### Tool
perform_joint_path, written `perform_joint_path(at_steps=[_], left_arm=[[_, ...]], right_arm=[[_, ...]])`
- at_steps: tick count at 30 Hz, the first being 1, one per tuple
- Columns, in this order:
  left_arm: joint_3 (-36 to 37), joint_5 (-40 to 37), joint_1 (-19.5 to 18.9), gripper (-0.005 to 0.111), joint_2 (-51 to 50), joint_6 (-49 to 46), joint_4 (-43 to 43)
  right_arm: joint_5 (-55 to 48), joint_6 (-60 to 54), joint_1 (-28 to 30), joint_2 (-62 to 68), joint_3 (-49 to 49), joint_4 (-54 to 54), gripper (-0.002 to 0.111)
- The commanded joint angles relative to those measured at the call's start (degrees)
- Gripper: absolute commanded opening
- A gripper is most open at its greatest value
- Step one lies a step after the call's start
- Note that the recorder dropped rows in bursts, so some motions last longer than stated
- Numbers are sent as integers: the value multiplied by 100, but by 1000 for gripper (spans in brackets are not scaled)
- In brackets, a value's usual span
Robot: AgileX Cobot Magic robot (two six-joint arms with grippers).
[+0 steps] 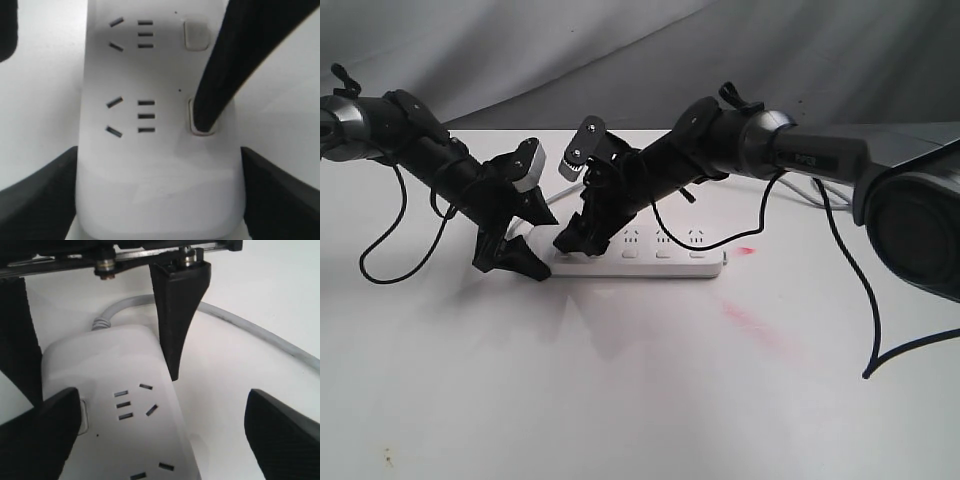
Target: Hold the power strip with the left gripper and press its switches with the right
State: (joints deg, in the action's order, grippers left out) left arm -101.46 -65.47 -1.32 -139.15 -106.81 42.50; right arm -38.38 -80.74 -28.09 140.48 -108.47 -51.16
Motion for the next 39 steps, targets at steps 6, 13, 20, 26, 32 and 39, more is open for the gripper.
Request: perform_joint_path(at_steps=[6,13,20,26,32,39], left_arm=[[-14,-72,17,26,-4,25,6],[-14,-72,17,26,-4,25,6],[-14,-72,17,26,-4,25,6],[-14,-72,17,26,-4,25,6],[-14,-72,17,26,-4,25,6],[-14,-72,17,26,-4,25,6]], right_arm=[[-116,29,6,118,-30,209,81],[134,278,-3,138,-30,575,81],[-60,587,-119,188,-30,1055,81],[-61,587,-285,188,-30,1204,81],[20,663,-351,188,-30,1228,81],[207,930,-311,188,-30,1368,81]])
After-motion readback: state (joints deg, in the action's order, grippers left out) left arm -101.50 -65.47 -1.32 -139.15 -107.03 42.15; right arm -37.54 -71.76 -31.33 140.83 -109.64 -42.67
